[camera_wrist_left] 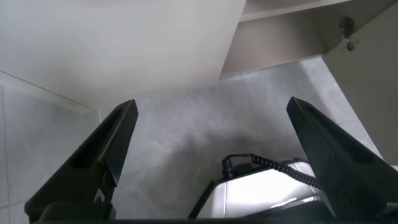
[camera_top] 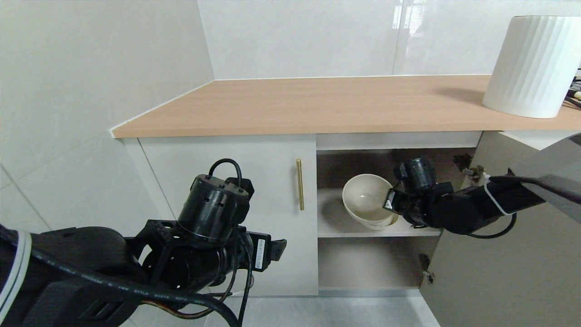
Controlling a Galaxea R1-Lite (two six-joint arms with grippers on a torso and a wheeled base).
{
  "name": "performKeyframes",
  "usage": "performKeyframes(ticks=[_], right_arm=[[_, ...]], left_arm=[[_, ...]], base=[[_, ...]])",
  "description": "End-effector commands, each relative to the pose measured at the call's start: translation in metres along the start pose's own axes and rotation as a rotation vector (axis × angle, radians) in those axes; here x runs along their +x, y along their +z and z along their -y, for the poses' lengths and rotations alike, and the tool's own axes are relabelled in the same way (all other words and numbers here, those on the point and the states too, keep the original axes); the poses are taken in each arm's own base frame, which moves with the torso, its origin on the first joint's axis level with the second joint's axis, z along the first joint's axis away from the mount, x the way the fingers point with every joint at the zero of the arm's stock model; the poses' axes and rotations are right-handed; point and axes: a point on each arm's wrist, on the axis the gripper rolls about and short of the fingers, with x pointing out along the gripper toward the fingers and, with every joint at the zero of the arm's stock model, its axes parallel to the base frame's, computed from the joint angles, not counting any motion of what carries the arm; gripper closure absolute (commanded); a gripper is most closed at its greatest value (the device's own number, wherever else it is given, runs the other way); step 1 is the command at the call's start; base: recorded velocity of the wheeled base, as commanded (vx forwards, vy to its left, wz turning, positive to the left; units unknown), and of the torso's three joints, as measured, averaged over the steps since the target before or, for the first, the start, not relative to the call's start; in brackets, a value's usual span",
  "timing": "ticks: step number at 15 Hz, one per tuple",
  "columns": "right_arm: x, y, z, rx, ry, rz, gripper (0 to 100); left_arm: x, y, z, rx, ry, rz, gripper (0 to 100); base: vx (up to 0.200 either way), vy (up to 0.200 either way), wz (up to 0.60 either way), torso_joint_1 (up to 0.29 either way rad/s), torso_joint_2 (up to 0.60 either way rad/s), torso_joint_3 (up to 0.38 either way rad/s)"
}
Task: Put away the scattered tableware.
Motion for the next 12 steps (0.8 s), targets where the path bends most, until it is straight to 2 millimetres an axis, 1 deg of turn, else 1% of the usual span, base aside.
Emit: performKeyframes(ticks=[1,3,5,8,12], right_arm=[[0.016,-0.006,0.004,0.003,-0.025,-0.009,100],[0.024,-0.001,0.009,0.016,-0.046,0.003,100],[0.027,0.0,0.01,0.021,-0.049,0.005,100],[0.041,0.005,0.016,0.04,-0.087,0.043,100],[0.052,-0.001,0.019,0.037,-0.105,0.035,100]], left_arm=[[0.0,0.0,0.0,-0.001,0.0,0.001,0],[0.001,0.0,0.0,0.0,0.001,-0.002,0],[0.002,-0.001,0.0,0.001,0.002,-0.004,0],[0.002,-0.001,0.0,0.001,0.002,-0.004,0],[0.002,-0.001,0.0,0.001,0.002,-0.004,0]], base=[[0.0,0.0,0.0,0.0,0.0,0.0],[0.0,0.0,0.0,0.0,0.0,0.0],[0.0,0.0,0.0,0.0,0.0,0.0],[0.0,0.0,0.0,0.0,0.0,0.0],[0.0,0.0,0.0,0.0,0.0,0.0]])
